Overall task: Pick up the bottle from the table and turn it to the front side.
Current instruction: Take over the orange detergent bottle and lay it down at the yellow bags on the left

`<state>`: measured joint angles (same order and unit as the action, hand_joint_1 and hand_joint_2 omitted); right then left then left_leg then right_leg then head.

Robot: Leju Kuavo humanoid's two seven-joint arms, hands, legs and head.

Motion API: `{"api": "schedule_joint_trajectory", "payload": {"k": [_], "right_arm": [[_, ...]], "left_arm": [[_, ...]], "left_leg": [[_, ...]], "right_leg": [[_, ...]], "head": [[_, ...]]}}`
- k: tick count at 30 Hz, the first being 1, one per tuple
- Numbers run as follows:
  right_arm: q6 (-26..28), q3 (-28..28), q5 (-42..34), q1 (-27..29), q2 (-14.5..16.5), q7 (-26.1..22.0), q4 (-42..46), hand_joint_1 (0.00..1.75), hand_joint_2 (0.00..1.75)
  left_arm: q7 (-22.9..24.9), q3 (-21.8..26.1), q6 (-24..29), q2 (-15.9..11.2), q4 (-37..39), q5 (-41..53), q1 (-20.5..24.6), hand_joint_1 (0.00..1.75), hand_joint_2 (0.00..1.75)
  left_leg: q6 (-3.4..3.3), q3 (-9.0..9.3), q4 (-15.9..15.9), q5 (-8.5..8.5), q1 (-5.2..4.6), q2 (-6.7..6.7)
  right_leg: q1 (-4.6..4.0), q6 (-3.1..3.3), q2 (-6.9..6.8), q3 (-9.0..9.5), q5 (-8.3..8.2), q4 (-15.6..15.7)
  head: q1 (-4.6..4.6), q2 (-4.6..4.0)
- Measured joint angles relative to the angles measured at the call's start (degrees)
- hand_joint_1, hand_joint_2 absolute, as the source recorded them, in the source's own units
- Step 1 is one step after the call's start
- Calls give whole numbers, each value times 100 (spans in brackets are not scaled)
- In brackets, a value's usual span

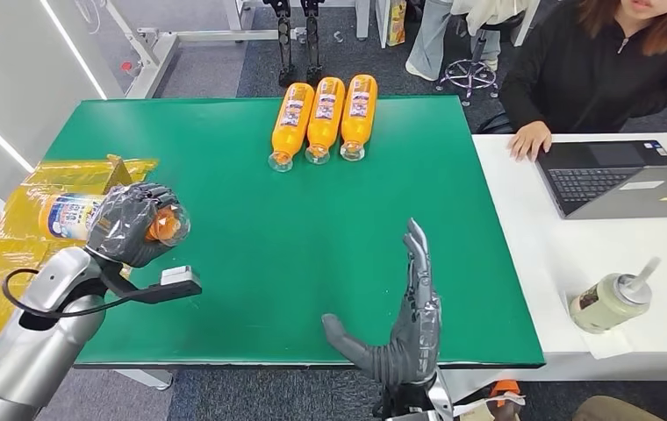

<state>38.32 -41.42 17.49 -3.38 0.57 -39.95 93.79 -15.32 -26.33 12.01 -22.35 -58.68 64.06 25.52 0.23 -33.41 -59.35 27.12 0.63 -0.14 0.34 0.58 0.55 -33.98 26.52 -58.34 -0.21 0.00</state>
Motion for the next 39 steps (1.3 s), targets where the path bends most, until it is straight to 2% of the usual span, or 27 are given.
{"api": "schedule_joint_trajectory", "payload": {"k": [4, 9, 10, 13, 14, 21, 31, 36, 39], "right_arm": [[0, 0, 29, 81, 0, -1, -1, 0, 175], [0, 7, 101, 191, 0, 0, 1, 0, 175], [0, 14, 142, 228, 0, 0, 4, 0, 175], [1, 44, 272, 367, 0, -1, 25, 0, 175], [1, 56, 306, 407, 0, -1, 35, 0, 175], [0, 146, 359, 527, 2, -1, 63, 0, 175], [0, 201, 406, 556, 27, -2, 64, 0, 175], [0, 245, 435, 579, 44, -1, 72, 0, 175], [1, 284, 434, 613, 48, -2, 104, 0, 175]], "left_arm": [[492, -254, 554, 130, 1198, 513, 147, 175, 175], [728, -426, 607, 382, 2340, 679, 254, 171, 175], [767, -445, 599, 433, 2534, 693, 302, 136, 175], [881, -492, 523, 543, 3012, 722, 440, 9, 175], [916, -500, 472, 569, 3139, 729, 481, 0, 175], [1080, -522, 311, 654, 3672, 830, 722, 0, 175], [1132, -523, 377, 653, 3815, 935, 874, 0, 175], [791, -523, 398, 652, 3810, 790, 915, 0, 175], [132, -505, 277, 652, 3659, 399, 895, 0, 175]], "left_leg": [[1, -1, 0, 1, 0, 12], [1, -8, -1, 1, -1, 18], [1, -10, -1, 2, -1, 17], [1, -12, -1, 2, -1, 17], [1, -12, -1, 2, -1, 18], [2, -10, 0, 2, 0, 17], [11, -10, 0, -5, 1, 18], [12, -10, 0, -5, 0, 18], [12, -12, -1, -5, 0, 16]], "right_leg": [[0, 1, 11, -6, -1, 0], [0, 1, 17, -16, -1, 1], [0, 1, 16, -17, -1, 1], [1, 1, 16, -18, -1, 1], [1, 1, 17, -18, -1, 1], [1, 3, 15, -19, -2, -6], [1, 12, 16, -23, -8, -9], [1, 13, 16, -24, -8, -9], [1, 13, 14, -24, -9, -9]], "head": [[1, 0], [-1, 0], [-1, 0], [0, 0], [1, 0], [-1, 0], [-1, 0], [-1, 0], [-1, 0]]}}
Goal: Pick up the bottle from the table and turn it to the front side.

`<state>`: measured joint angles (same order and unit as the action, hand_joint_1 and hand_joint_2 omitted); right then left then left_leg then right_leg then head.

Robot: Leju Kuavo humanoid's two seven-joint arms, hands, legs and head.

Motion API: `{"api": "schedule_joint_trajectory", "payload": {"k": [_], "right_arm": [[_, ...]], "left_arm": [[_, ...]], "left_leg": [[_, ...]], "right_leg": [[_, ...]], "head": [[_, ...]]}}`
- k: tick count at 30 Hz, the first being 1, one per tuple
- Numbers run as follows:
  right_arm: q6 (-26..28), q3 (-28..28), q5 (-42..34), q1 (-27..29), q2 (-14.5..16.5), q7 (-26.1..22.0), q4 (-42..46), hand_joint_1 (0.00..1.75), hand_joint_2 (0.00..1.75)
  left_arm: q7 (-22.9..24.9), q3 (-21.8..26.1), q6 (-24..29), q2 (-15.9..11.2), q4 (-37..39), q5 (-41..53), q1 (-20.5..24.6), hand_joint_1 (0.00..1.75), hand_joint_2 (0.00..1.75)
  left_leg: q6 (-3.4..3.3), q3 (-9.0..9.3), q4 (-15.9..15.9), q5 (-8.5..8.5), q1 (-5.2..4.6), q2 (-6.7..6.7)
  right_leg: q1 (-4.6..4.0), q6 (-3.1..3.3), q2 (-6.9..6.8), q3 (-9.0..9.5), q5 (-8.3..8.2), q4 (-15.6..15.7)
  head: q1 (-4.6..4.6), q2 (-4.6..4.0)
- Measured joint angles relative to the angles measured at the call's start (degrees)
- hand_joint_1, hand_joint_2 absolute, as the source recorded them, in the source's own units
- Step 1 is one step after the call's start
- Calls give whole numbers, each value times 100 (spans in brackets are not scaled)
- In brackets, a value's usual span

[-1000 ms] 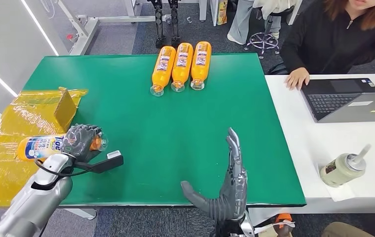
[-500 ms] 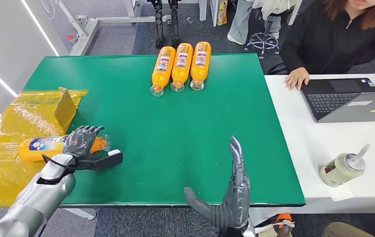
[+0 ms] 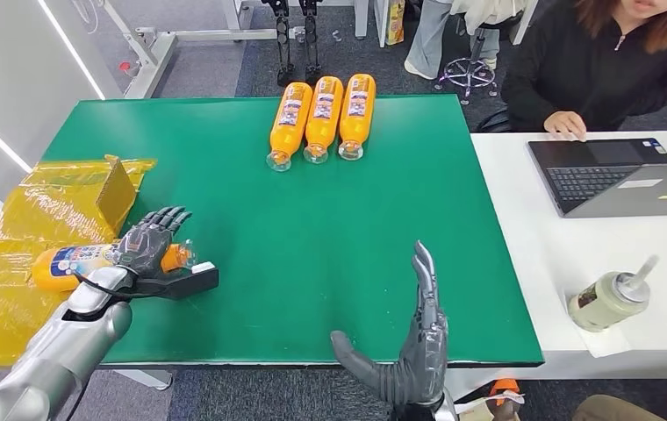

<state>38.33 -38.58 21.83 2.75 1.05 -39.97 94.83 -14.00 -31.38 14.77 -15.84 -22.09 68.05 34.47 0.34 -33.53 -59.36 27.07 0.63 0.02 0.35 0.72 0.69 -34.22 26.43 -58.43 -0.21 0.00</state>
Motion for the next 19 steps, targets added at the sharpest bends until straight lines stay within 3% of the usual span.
{"api": "schedule_joint_trajectory", "payload": {"k": [5, 11, 15, 19], "right_arm": [[-1, 46, -26, 48, 0, 1, 44, 0, 175], [1, 84, -42, 62, 0, 1, 49, 0, 175], [1, 145, -40, 92, 0, 1, 95, 0, 175], [1, 182, -26, 109, -1, 1, 144, 0, 175]], "left_arm": [[-916, 25, -971, -50, -1021, -861, -288, 0, 175], [-1334, -35, -2035, -197, -2560, -1726, -589, 0, 175], [-1425, -187, -2218, -257, -3396, -2194, -778, 0, 175], [-1432, -314, -2006, -255, -3938, -2411, -999, 0, 175]], "left_leg": [[0, -3, 0, 0, 0, 1], [0, -6, 0, 0, 0, -1], [0, -5, 0, 0, 0, -1], [0, -5, 0, 0, 0, -1]], "right_leg": [[1, 0, 0, -1, 0, 0], [1, 0, -3, -2, 0, 1], [1, 1, -2, -2, -1, 0], [1, 1, -2, -3, -1, 1]], "head": [[-1, 0], [0, 0], [0, 0], [0, 0]]}}
